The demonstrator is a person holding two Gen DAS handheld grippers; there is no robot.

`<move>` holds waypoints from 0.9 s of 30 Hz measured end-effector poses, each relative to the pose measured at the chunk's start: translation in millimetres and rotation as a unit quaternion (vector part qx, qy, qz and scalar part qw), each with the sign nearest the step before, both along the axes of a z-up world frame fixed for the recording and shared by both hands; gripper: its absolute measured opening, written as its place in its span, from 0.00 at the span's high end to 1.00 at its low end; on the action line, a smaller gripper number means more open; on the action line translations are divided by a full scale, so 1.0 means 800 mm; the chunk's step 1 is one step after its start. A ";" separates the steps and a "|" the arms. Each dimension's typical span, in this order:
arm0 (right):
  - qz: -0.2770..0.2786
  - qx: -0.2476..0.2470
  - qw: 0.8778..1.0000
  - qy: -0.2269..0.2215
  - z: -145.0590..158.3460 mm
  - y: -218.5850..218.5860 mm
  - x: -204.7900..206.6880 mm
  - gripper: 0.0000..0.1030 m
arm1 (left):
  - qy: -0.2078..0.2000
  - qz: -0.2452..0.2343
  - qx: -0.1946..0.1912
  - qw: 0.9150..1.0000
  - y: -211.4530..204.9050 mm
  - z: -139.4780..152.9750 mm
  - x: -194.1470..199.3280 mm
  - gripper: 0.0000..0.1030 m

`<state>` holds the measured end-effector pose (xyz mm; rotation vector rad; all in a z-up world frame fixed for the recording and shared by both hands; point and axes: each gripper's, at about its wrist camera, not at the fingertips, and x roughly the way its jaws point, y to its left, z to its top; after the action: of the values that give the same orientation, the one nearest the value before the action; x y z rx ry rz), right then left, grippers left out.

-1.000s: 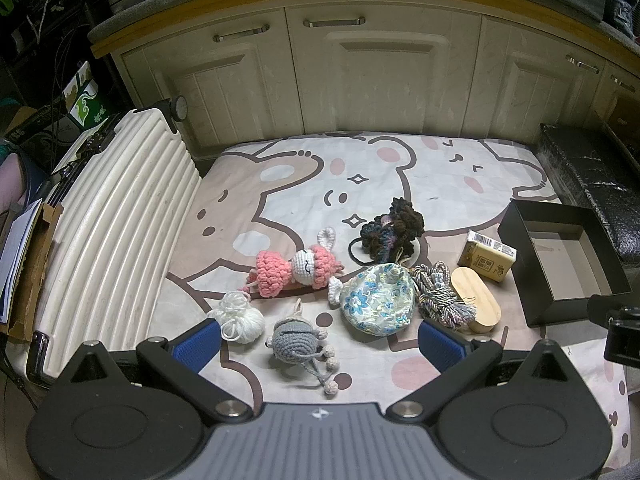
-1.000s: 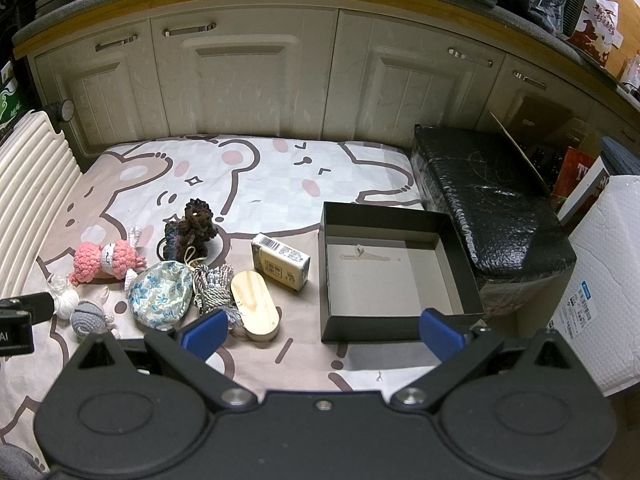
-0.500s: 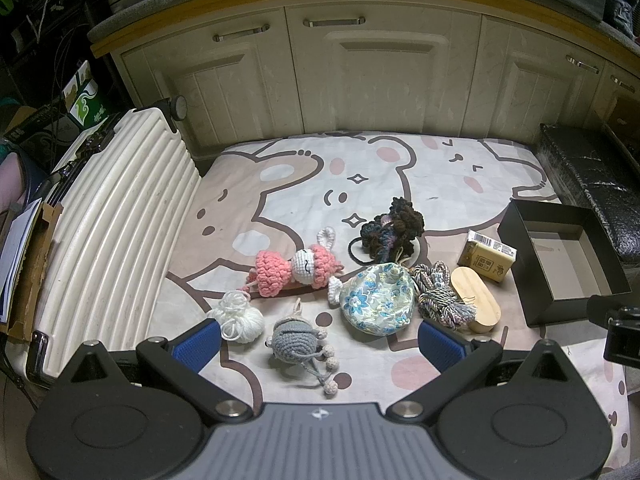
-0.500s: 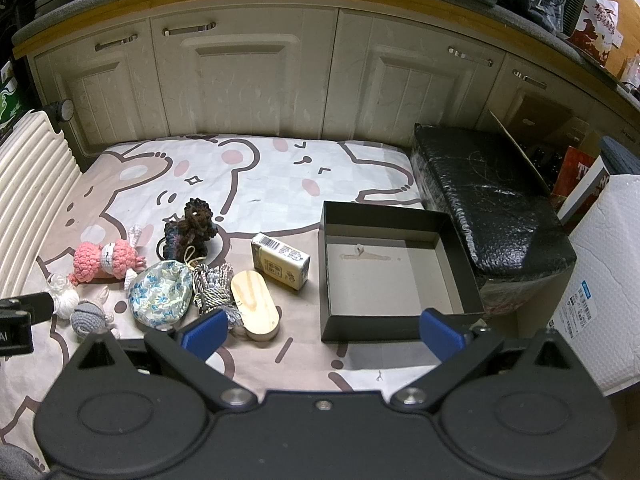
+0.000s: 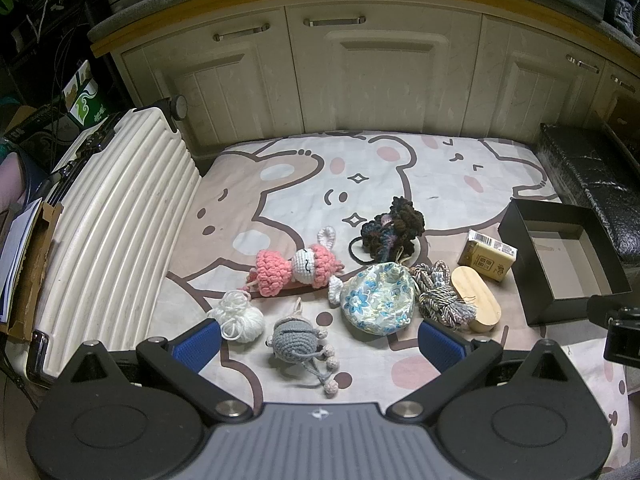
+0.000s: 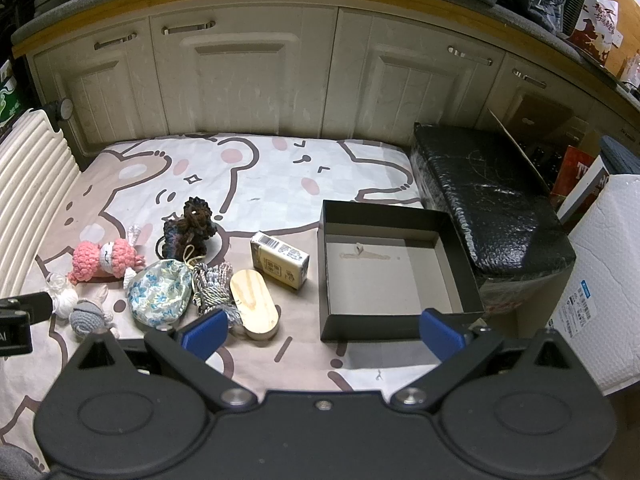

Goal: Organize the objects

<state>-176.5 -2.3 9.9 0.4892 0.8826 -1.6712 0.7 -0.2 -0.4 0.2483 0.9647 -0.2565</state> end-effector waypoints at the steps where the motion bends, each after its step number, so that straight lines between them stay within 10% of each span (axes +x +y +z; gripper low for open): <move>1: 0.000 0.000 1.000 0.000 0.000 0.000 0.000 0.00 | 0.000 -0.001 0.000 1.000 0.000 0.000 0.000 0.00; 27: 0.023 -0.083 0.995 -0.047 0.061 -0.008 0.009 0.00 | -0.080 -0.109 -0.032 0.990 -0.001 0.069 -0.003 0.00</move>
<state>-169.5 -8.4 58.5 0.4260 0.6753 -1.6503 -1.8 -1.2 55.0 0.3116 0.7699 -0.4597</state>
